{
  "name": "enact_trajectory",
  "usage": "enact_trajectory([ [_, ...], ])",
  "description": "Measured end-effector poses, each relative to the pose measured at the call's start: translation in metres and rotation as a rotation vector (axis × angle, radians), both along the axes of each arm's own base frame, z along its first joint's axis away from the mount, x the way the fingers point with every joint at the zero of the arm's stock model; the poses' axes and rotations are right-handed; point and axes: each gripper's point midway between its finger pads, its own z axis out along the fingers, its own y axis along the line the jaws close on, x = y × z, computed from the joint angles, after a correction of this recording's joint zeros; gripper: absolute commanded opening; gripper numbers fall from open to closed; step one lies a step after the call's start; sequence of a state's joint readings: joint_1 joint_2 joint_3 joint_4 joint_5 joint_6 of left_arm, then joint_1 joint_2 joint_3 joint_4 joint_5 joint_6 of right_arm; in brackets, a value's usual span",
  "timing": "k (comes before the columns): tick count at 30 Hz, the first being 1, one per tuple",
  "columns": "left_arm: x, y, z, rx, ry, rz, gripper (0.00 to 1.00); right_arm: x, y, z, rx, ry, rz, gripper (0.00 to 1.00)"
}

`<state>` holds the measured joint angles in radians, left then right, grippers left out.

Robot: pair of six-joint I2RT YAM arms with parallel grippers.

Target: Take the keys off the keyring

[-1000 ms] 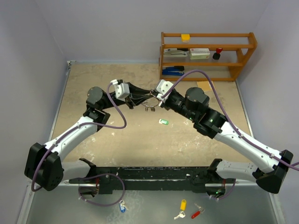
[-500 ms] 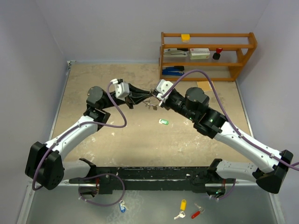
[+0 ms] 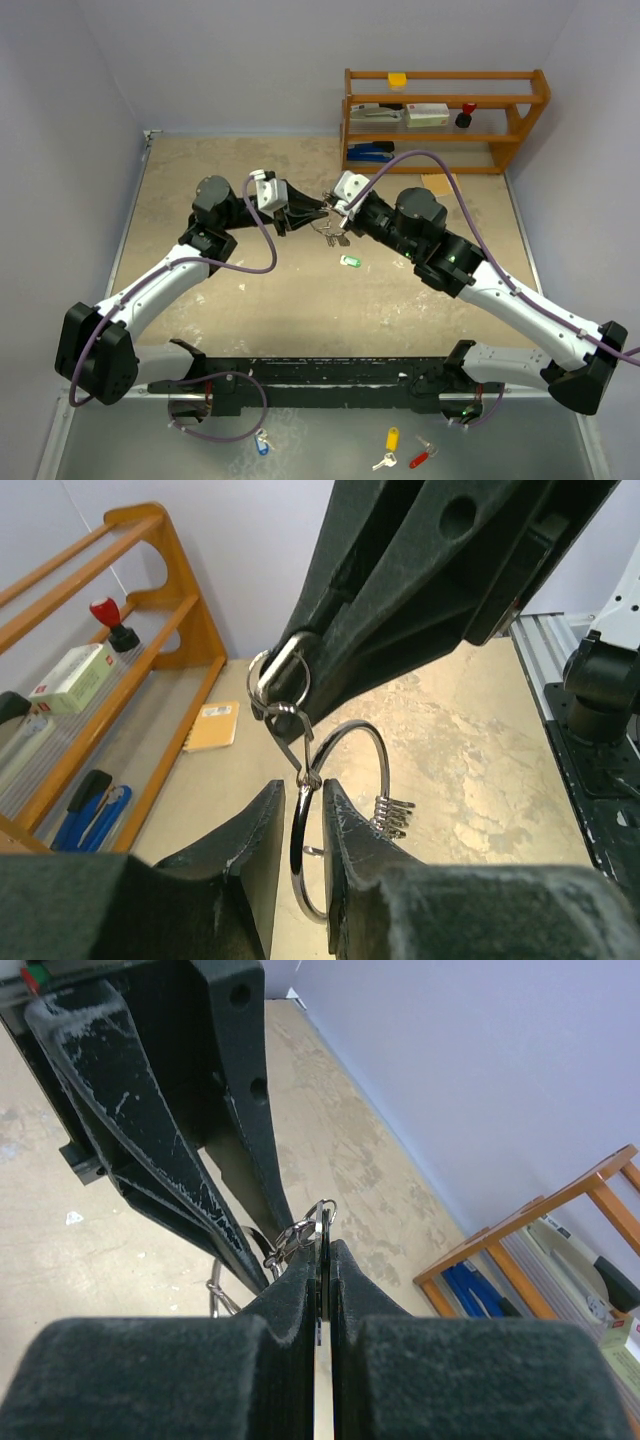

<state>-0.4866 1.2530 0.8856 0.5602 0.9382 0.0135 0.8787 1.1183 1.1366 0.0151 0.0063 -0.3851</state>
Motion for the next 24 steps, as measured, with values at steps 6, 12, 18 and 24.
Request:
enact_trajectory([
  [6, 0.000, 0.000, -0.004, 0.014, 0.005, 0.000, 0.17, 0.000, 0.000, 0.004, 0.013, -0.010, 0.001, 0.00],
  [12, -0.003, 0.001, 0.010, -0.044, -0.018, 0.000, 0.19, -0.001, -0.001, 0.007, 0.019, -0.015, 0.002, 0.00],
  [18, -0.006, 0.002, 0.023, -0.101, -0.024, -0.006, 0.19, -0.002, -0.002, 0.009, 0.022, -0.018, 0.002, 0.00],
  [24, -0.009, 0.002, 0.033, -0.141, -0.031, -0.018, 0.19, -0.002, -0.002, 0.009, 0.022, -0.018, 0.003, 0.00],
])
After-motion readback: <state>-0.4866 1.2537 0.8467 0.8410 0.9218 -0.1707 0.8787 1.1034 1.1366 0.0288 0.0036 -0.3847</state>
